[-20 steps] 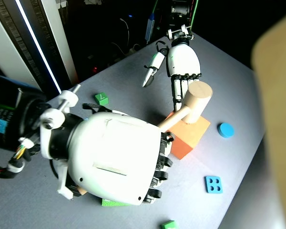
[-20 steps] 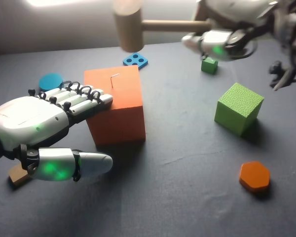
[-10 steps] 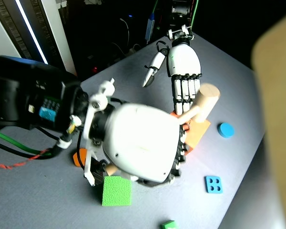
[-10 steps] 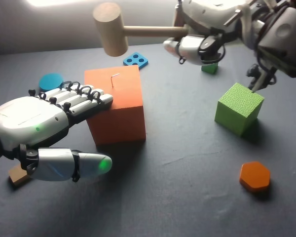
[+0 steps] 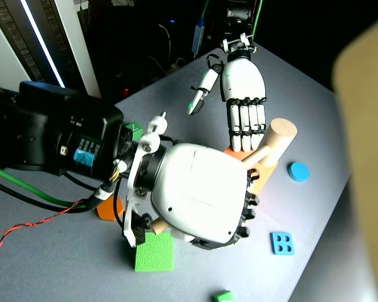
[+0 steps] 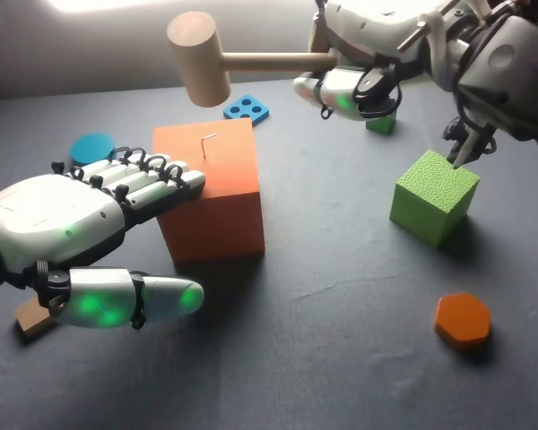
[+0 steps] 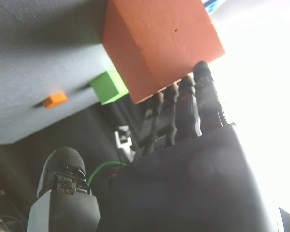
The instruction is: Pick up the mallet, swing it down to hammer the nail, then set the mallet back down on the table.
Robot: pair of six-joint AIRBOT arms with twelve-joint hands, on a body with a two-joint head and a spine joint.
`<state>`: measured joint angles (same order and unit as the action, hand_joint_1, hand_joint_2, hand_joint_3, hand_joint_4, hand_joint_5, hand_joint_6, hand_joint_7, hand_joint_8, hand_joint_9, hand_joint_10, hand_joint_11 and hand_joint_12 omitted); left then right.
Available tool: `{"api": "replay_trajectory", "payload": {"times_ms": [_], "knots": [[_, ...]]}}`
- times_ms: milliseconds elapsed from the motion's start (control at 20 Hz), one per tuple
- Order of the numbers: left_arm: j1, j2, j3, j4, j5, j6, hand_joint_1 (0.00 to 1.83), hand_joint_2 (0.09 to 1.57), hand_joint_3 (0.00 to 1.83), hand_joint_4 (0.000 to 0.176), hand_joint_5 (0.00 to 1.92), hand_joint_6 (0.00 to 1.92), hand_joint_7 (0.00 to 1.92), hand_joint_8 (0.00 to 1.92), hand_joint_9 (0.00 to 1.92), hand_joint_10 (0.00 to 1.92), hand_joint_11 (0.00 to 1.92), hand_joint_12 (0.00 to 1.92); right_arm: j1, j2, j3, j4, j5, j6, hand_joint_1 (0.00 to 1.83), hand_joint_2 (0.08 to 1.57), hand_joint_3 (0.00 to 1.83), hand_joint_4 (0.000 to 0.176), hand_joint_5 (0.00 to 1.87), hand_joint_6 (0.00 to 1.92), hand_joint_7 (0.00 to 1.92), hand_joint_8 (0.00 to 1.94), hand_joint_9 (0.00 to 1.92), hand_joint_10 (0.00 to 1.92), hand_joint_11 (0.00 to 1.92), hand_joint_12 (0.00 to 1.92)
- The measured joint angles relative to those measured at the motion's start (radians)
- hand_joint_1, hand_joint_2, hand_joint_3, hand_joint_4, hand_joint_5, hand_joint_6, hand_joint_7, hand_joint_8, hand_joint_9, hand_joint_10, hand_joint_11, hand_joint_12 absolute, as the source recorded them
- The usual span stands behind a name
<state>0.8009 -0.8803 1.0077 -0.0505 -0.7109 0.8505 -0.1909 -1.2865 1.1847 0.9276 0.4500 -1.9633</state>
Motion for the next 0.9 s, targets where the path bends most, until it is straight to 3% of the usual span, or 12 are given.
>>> {"api": "replay_trajectory", "payload": {"times_ms": [550,700,800,900], "knots": [[0.0,0.0,0.0,-0.001,-0.004,0.0,0.0,1.11,0.0,0.0,0.08,0.0,0.08,0.0,0.06,0.0,0.02,0.03,-0.005,-0.006,0.0,-0.002,-0.03,0.0,0.32,1.57,0.06,0.176,1.3,1.92,1.57,1.94,1.68,1.92,1.84,1.92],[0.0,0.0,0.0,0.0,-0.003,0.0,0.0,1.11,0.0,0.0,0.08,0.0,0.08,0.0,0.06,0.0,0.03,0.04,-0.082,-0.031,0.033,0.003,-0.035,0.006,0.36,1.57,0.05,0.176,1.31,1.92,1.58,1.94,1.69,1.92,1.85,1.92],[0.0,0.0,0.002,0.003,-0.003,0.0,0.0,1.11,0.0,0.0,0.08,0.0,0.07,0.0,0.06,0.0,0.02,0.03,-0.153,-0.039,0.047,0.089,-0.063,-0.018,0.39,1.57,0.04,0.176,1.32,1.92,1.58,1.94,1.69,1.92,1.84,1.92],[0.0,0.0,0.002,0.002,-0.003,0.0,0.0,1.11,0.0,0.0,0.08,0.0,0.08,0.0,0.07,0.0,0.03,0.04,-0.125,-0.029,0.043,0.043,-0.073,-0.062,0.33,1.57,0.06,0.176,1.31,1.92,1.58,1.94,1.7,1.92,1.85,1.92]]}}
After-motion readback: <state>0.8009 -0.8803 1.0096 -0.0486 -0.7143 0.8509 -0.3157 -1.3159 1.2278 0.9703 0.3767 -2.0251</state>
